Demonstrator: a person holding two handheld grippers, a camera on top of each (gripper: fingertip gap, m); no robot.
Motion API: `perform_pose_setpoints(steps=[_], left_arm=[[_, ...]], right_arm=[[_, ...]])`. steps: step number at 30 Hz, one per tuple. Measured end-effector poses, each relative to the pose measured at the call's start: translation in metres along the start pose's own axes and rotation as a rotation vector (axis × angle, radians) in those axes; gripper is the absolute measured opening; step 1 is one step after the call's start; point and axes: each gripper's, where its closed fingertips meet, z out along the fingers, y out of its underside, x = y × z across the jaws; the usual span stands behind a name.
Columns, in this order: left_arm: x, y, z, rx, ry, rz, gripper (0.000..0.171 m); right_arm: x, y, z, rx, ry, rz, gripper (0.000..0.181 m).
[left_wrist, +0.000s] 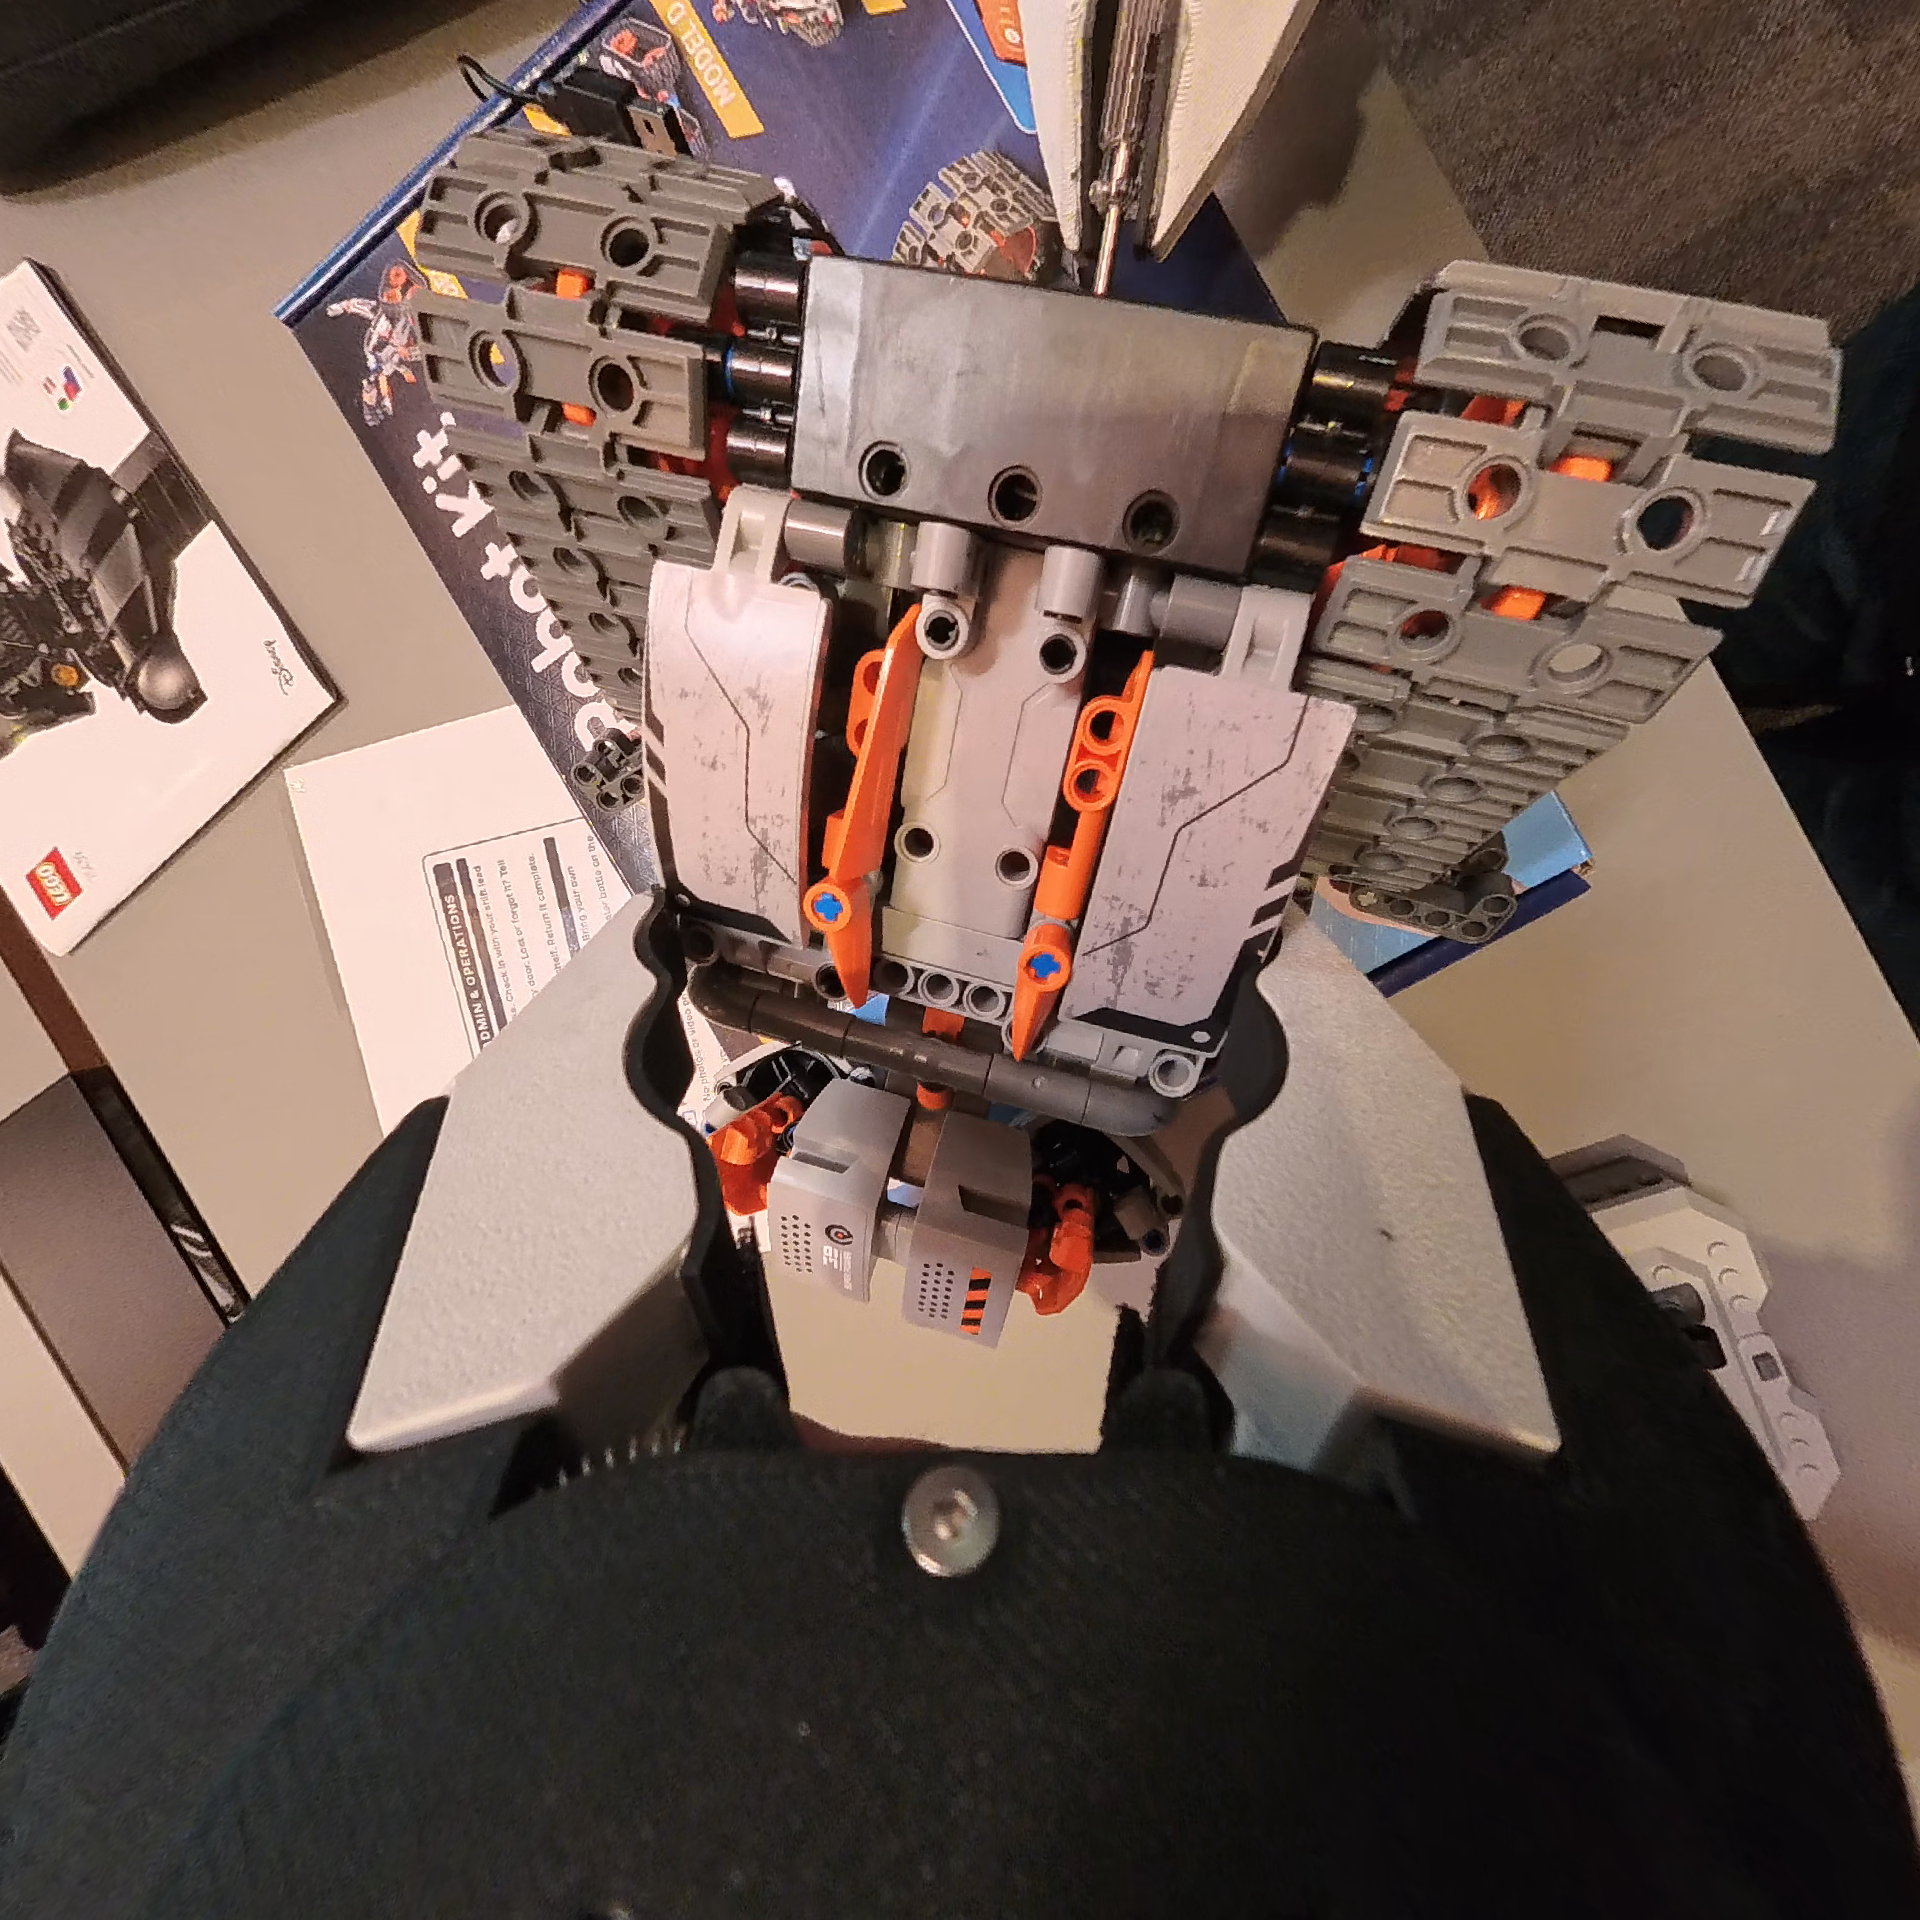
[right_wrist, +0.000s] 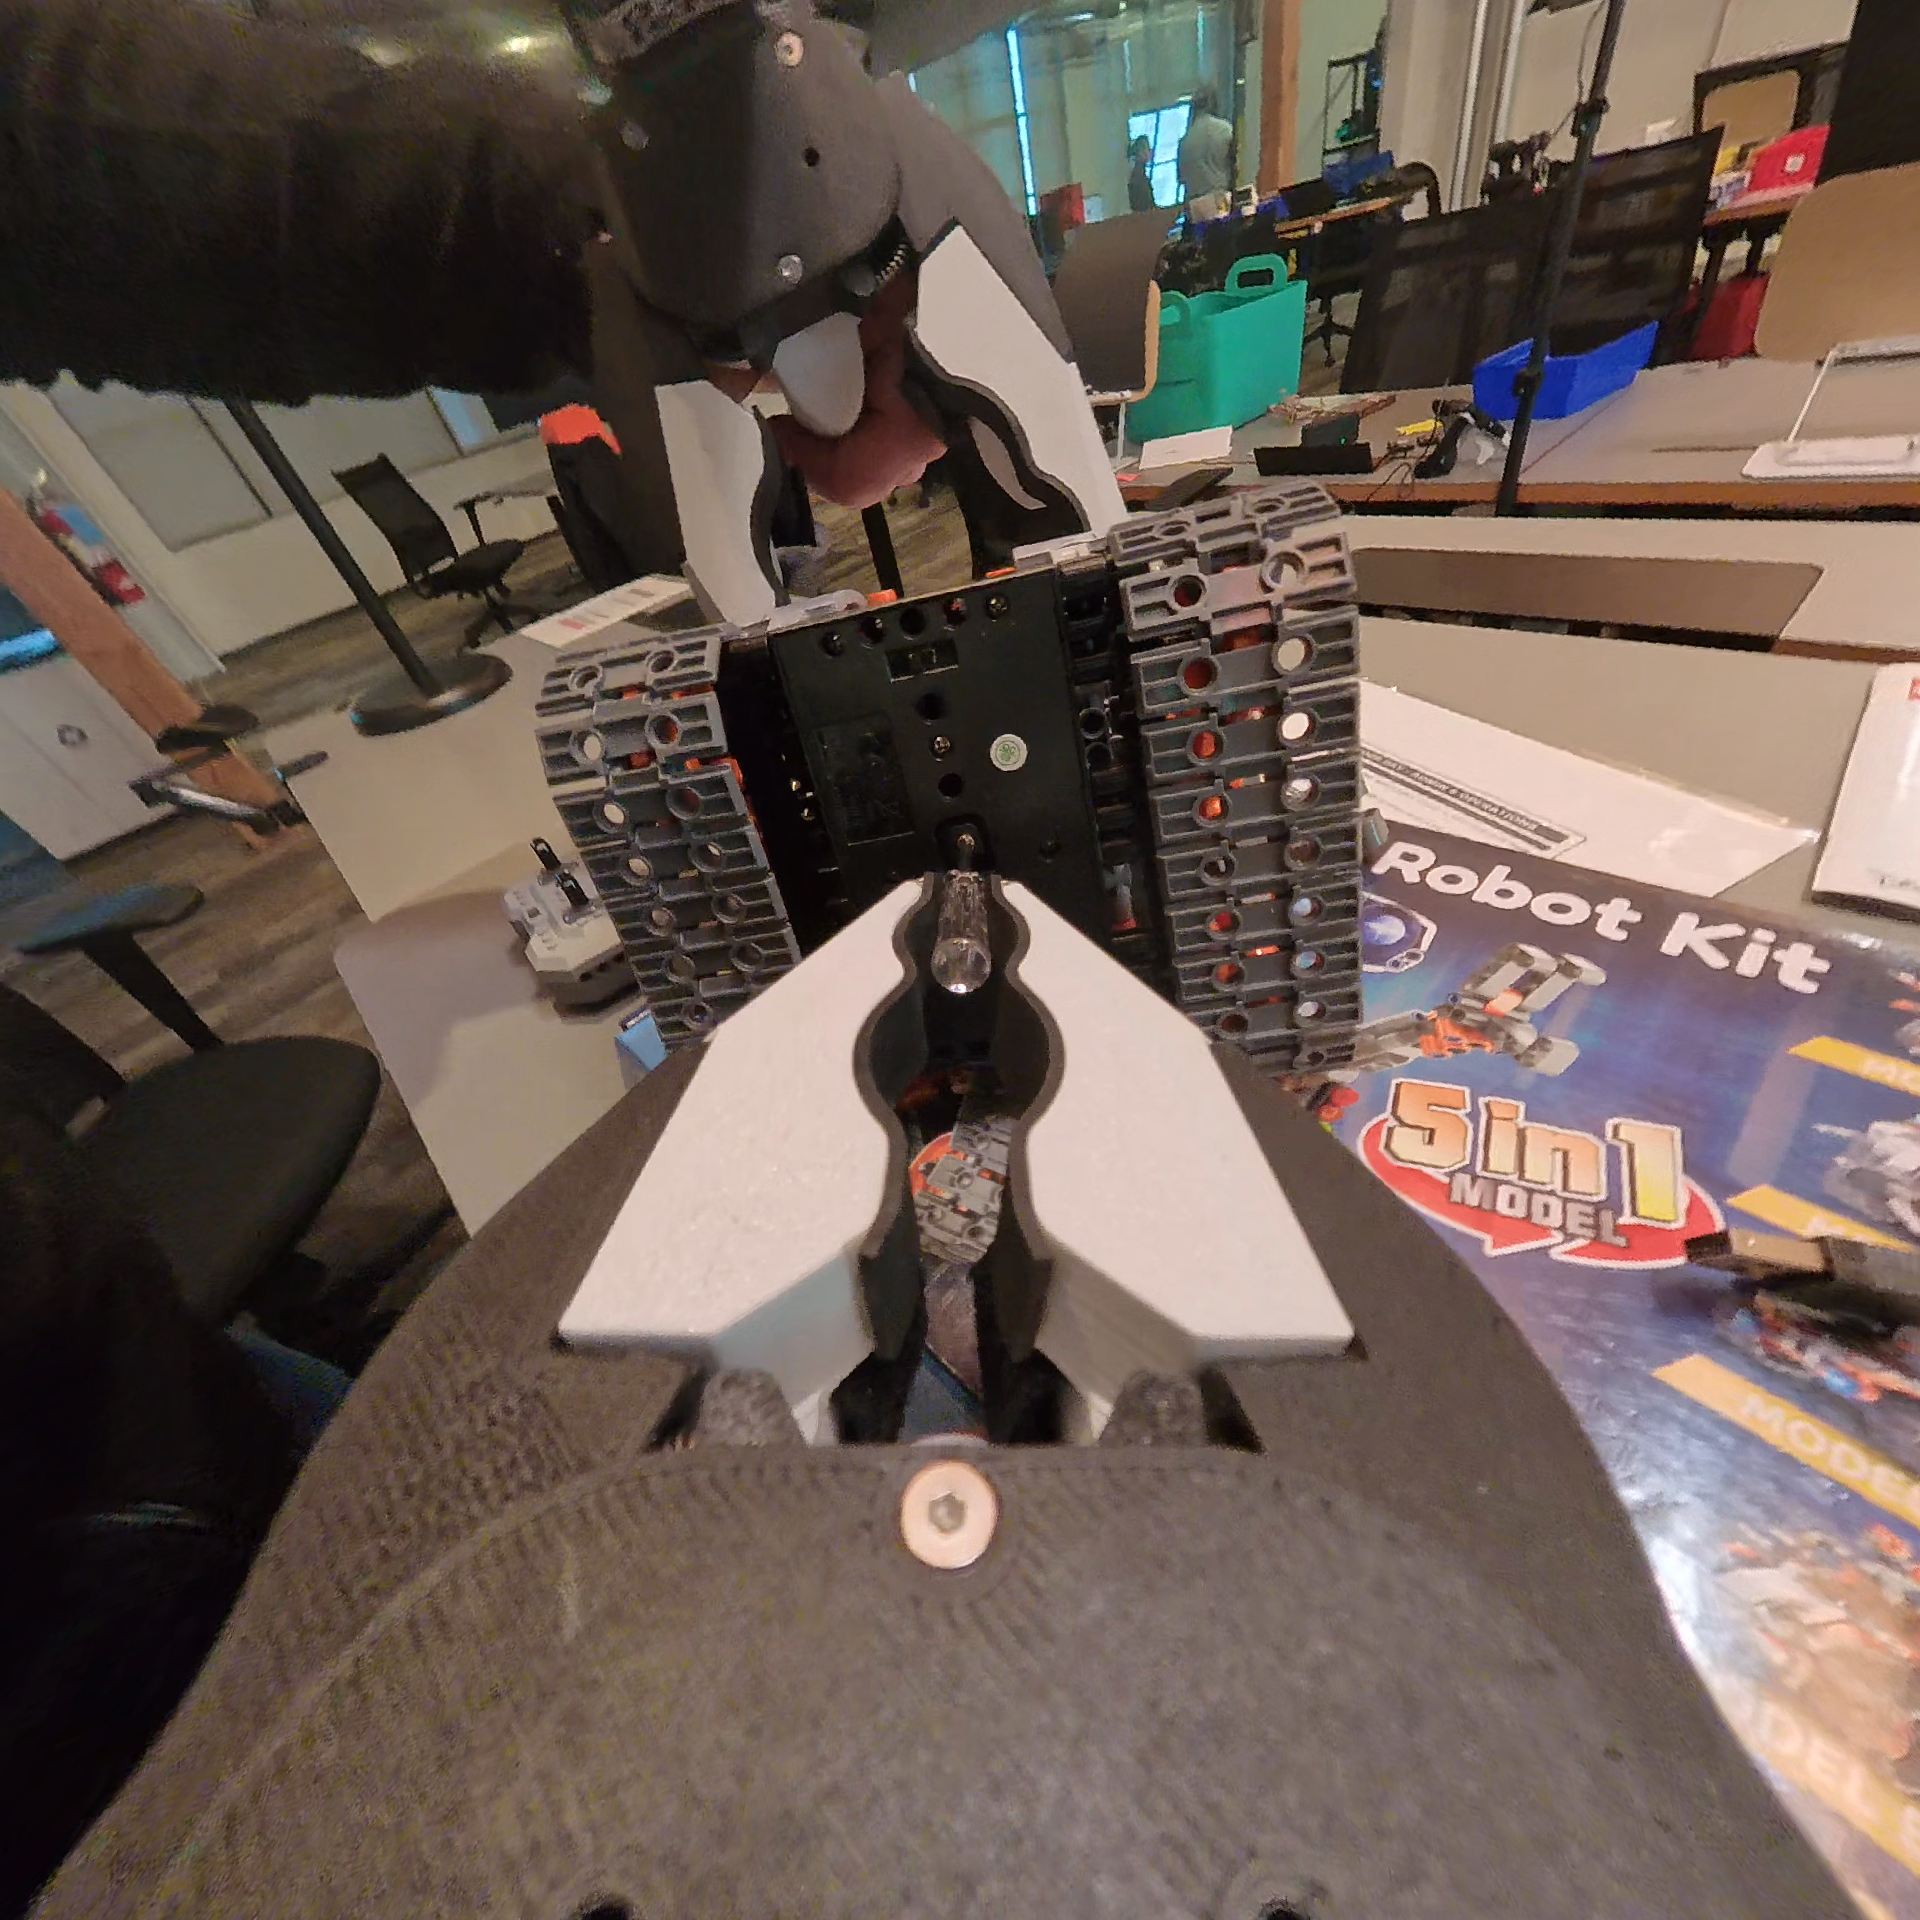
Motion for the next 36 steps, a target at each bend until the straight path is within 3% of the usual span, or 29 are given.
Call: perform_pose_setpoints(steps=[6,9,15,19,23,26,30,36], left_arm=[[-0.002,-0.003,-0.002,-0.004,0.002,0.002,0.102],[-0.002,-0.004,-0.003,-0.002,0.005,0.001,0.102],[-0.003,-0.004,-0.003,-0.007,0.008,0.002,0.102],[-0.002,-0.005,-0.004,-0.002,0.002,-0.003,0.102],[-0.001,-0.011,0.0,0.027,-0.003,-0.008,0.102],[-0.001,-0.012,0.001,0.031,-0.011,-0.019,0.102],[-0.001,-0.011,0.0,0.023,-0.008,-0.019,0.102],[-0.003,-0.015,0.003,0.025,-0.006,-0.019,0.102]], right_arm=[[-0.001,0.0,0.001,-0.055,-0.01,-0.25,0.004],[-0.001,0.0,0.001,-0.115,-0.007,-0.512,0.004],[-0.002,-0.001,0.002,-0.262,-0.005,-1.254,0.004],[0.0,-0.004,0.001,-0.313,-0.081,-1.353,0.004],[0.0,-0.01,-0.008,-0.29,-0.072,-1.026,0.004],[-0.001,-0.032,-0.02,-0.104,-0.05,-0.514,0.004],[0.009,-0.026,-0.026,0.055,0.011,0.073,0.004],[0.01,-0.002,-0.02,0.141,0.056,0.415,0.004]])
